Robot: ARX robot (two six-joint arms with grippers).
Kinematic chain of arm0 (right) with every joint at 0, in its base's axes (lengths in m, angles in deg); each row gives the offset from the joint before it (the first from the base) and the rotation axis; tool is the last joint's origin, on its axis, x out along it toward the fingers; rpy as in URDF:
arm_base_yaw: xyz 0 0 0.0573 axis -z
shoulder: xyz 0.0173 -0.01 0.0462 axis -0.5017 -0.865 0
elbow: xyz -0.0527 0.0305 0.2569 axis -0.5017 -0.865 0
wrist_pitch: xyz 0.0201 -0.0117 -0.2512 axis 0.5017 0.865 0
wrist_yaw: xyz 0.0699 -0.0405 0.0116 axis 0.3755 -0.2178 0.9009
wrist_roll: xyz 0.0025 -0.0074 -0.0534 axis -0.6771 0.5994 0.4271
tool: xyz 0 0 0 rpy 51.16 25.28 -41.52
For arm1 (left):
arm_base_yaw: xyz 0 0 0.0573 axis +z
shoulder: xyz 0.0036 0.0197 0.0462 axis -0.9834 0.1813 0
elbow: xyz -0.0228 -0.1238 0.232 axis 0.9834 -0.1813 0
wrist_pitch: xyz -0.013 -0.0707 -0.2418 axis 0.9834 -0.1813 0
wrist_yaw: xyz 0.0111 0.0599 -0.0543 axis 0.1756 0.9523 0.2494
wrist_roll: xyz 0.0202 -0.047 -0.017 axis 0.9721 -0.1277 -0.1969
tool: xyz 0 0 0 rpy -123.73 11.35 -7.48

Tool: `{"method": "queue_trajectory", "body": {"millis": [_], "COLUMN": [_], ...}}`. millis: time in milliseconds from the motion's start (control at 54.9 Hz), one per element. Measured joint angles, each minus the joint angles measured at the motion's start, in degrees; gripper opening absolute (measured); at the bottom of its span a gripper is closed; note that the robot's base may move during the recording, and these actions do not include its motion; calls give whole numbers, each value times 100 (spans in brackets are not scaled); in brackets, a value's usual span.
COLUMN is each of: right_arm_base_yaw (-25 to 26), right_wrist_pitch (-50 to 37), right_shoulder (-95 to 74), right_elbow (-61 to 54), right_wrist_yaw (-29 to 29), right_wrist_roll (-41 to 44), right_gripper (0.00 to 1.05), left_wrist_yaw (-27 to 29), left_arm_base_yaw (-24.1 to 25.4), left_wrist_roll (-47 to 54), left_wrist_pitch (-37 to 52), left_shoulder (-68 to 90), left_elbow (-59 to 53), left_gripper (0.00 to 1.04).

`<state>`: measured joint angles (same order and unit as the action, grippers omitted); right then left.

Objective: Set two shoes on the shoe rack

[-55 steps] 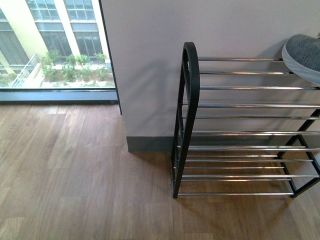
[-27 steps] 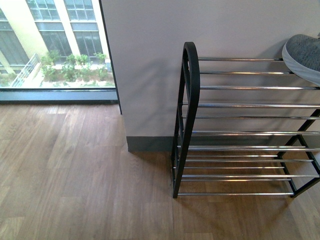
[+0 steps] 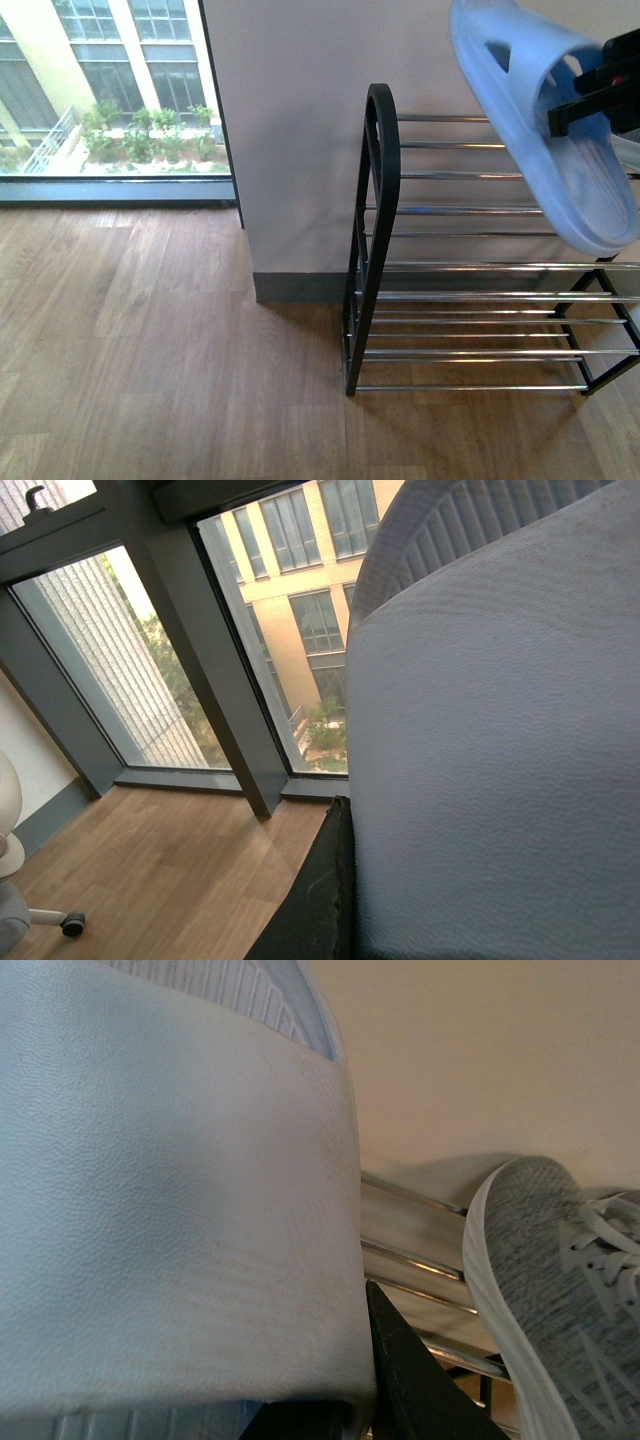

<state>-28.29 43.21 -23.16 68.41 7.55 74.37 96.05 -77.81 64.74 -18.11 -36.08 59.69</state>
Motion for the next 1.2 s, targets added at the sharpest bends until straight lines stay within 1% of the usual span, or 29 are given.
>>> {"method": "queue_trajectory", "body": {"millis": [73, 200, 365, 456, 929, 948, 1094, 1203], "right_arm_base_yaw": [83, 407, 774, 892, 887, 879, 870, 872], "right_wrist_pitch": [-11, -118, -92, -87, -153, -153, -138, -39], "right_shoulder": [-378, -1152, -1582, -1644, -1838, -1862, -1899, -1834], "right_elbow": [201, 599, 942, 1075, 1296, 1300, 1300, 1303], "right_wrist_yaw": [-87, -426, -671, -721, -802, -804, -706, -616], "right_wrist_roll": [166, 706, 1119, 1180, 1272, 1281, 1217, 1095], "right_gripper": [1, 1, 1, 1, 1, 2, 30, 44], "left_wrist_yaw": [0, 0, 0, 0, 0, 0, 0, 0], "left_arm_base_yaw": [0, 0, 0, 0, 0, 0, 0, 0], "left_wrist_roll": [0, 0, 0, 0, 0, 0, 0, 0], "left_wrist_pitch": [0, 0, 0, 0, 0, 0, 0, 0], "left_shoulder": [0, 0, 0, 0, 0, 0, -2, -2], "left_elbow": [0, 0, 0, 0, 0, 0, 0, 0], "left_gripper": [2, 2, 2, 2, 2, 2, 2, 2]}}
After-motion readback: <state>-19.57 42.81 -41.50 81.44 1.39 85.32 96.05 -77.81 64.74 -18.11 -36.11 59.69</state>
